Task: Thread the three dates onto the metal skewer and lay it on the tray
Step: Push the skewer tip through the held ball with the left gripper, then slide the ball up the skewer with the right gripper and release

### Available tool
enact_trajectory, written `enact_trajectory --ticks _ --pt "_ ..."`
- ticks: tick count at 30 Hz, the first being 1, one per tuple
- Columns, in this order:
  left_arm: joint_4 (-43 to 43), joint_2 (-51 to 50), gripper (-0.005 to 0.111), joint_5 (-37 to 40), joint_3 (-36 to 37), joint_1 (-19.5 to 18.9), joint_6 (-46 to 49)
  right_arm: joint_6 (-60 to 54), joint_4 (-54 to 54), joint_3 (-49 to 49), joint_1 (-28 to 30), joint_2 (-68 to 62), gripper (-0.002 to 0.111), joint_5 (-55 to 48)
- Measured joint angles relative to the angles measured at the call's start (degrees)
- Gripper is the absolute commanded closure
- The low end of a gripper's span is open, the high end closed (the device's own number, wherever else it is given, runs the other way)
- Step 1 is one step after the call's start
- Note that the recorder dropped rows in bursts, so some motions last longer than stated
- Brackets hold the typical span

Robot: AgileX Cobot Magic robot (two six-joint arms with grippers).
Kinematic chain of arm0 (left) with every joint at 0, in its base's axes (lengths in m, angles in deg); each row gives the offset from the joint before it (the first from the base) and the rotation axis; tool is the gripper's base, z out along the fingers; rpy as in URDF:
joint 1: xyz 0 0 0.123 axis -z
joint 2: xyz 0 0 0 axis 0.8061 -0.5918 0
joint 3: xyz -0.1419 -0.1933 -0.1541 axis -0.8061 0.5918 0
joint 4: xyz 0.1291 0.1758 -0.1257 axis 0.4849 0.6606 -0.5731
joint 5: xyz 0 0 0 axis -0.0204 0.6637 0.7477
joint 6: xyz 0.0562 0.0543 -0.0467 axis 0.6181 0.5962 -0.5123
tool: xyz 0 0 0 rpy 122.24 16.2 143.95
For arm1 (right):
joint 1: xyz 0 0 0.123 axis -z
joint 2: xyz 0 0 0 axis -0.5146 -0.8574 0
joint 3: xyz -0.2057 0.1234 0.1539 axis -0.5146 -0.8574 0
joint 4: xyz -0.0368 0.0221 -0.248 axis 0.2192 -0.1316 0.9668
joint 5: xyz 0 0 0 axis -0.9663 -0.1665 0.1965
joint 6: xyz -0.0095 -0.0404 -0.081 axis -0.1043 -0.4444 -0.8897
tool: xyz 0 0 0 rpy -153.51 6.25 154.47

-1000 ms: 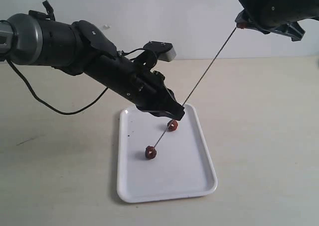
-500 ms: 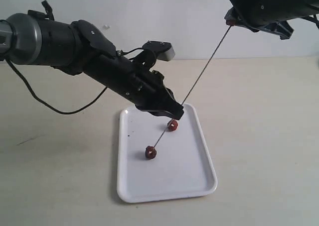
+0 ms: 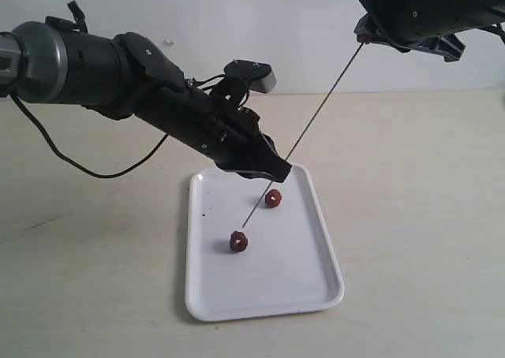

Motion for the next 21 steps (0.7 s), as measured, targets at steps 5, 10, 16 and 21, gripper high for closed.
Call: enact_trajectory --ticks 5,10,16,21 --pt "-1.9 0.0 0.107 -1.2 0.0 0.0 0.3 0.0 0.0 0.0 -0.1 0.0 0.089 0.0" --pt "-4.7 0.0 0.107 -2.6 0.0 0.1 1.8 0.0 0.0 0.1 -0.1 0.0 0.089 0.4" --pt "-5.2 0.0 0.107 -6.6 0.0 0.2 2.8 0.0 -0.4 0.1 -0.1 0.0 0.089 0.6" --pt "-6.4 0.0 0.107 -9.7 0.0 0.5 4.8 0.0 -0.7 0.1 -0.1 0.0 0.089 0.4"
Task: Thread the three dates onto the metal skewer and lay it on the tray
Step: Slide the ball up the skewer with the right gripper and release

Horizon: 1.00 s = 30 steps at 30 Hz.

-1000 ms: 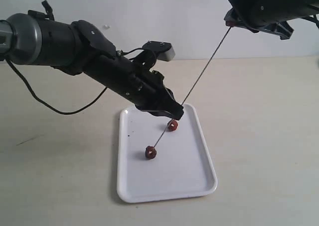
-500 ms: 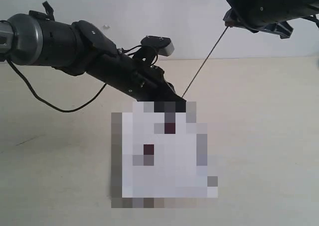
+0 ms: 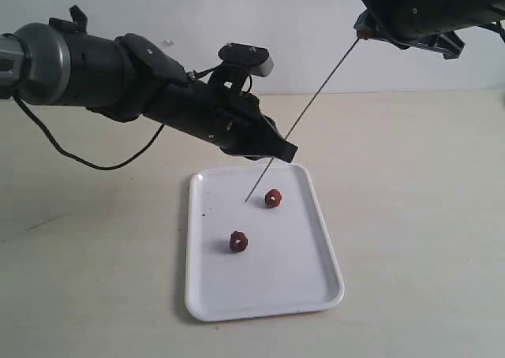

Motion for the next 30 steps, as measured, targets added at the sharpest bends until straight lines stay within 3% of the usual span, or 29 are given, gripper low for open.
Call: enact_trajectory --ticks 8,15,18,25,30 --pt "-9.2 0.0 0.107 -1.4 -0.2 0.9 9.6 -0.2 -1.7 0.1 -0.3 0.1 0.089 -0.2" --pt "-12.5 0.0 0.107 -3.6 -2.5 2.2 11.3 -0.5 -2.2 0.1 -2.2 0.1 0.088 -1.3" --pt "-12.6 0.0 0.107 -3.8 -2.7 2.2 11.6 -1.9 -2.2 0.1 -2.3 0.1 0.08 -1.3" --pt "-13.0 0.0 0.107 -4.8 -3.0 2.2 12.3 -3.4 -2.2 0.1 -2.3 0.1 0.046 -1.8" --pt "-13.2 0.0 0.107 -5.5 -3.0 2.2 12.6 -4.6 -2.2 0.1 -2.3 0.4 0.043 -1.8"
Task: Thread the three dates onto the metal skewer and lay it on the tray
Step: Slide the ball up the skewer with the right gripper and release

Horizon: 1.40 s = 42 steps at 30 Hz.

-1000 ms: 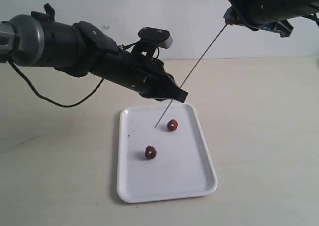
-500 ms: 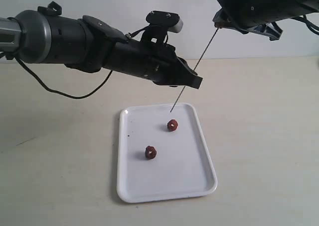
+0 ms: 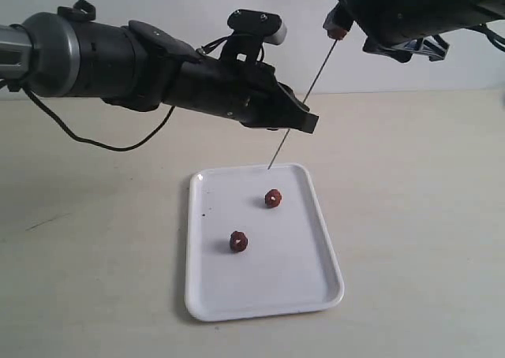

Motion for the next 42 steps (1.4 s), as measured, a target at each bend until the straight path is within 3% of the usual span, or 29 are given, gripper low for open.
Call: enact_trajectory --ticks 10,17,27,33,38,42 --pt "1.0 0.0 0.107 -0.6 0.0 0.0 0.4 -0.3 1.2 0.0 0.0 4.1 0.043 -0.4" --pt "6.2 0.0 0.107 0.4 0.0 -0.5 -2.3 -0.6 6.5 0.0 0.0 5.7 0.043 -3.8" --pt "20.0 2.0 0.107 14.3 -0.1 -8.9 -14.4 -0.6 11.2 0.0 0.0 9.7 0.043 -6.5" --pt "22.5 4.8 0.107 22.5 -0.1 -13.8 -15.7 -1.6 17.3 0.0 0.0 10.7 0.044 -14.0" --pt "27.4 7.1 0.107 30.1 -0.3 -15.9 -15.9 -3.5 19.6 0.0 0.0 10.7 0.044 -20.5" --pt "31.3 7.5 0.107 32.0 -0.3 -17.1 -18.7 -10.5 17.8 0.0 -1.8 10.7 0.049 -24.1"
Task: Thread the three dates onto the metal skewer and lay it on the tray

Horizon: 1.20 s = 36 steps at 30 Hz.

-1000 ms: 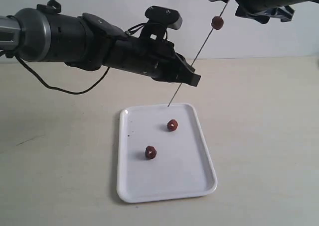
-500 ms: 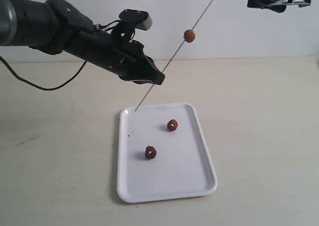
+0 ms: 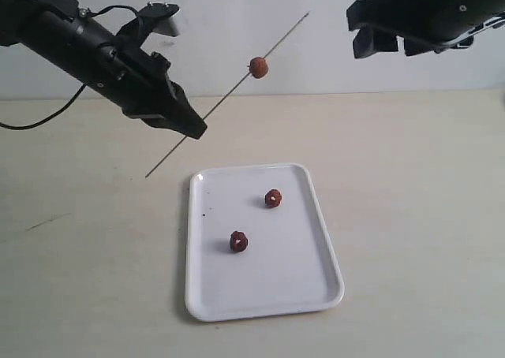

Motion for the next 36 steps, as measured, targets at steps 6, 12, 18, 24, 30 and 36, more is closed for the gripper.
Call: enact_trajectory --ticks 6,12,18,24,30,36 --pt "1.5 0.0 0.107 0.0 0.0 -2.2 -2.4 -5.8 -1.1 0.0 -6.1 -2.1 0.05 -3.7" --pt "3.7 0.0 0.107 0.0 0.0 -3.9 -5.1 -10.7 0.0 0.0 -10.6 -7.7 0.05 -6.6" --pt "4.6 0.0 0.107 0.3 0.0 -6.0 -6.1 -14.6 0.2 0.0 -13.9 -14.4 0.05 -6.1" --pt "4.8 0.0 0.107 0.6 0.0 -7.5 -6.3 -11.6 0.6 0.9 -14.9 -19.2 0.05 -3.8" --pt "4.8 0.0 0.107 0.6 0.0 -7.7 -6.3 -7.9 1.4 7.2 -14.9 -24.2 0.05 -7.2" --pt "4.9 0.0 0.107 0.7 0.0 -7.8 -6.3 -12.7 1.2 9.9 -16.5 -27.3 0.05 -10.6"
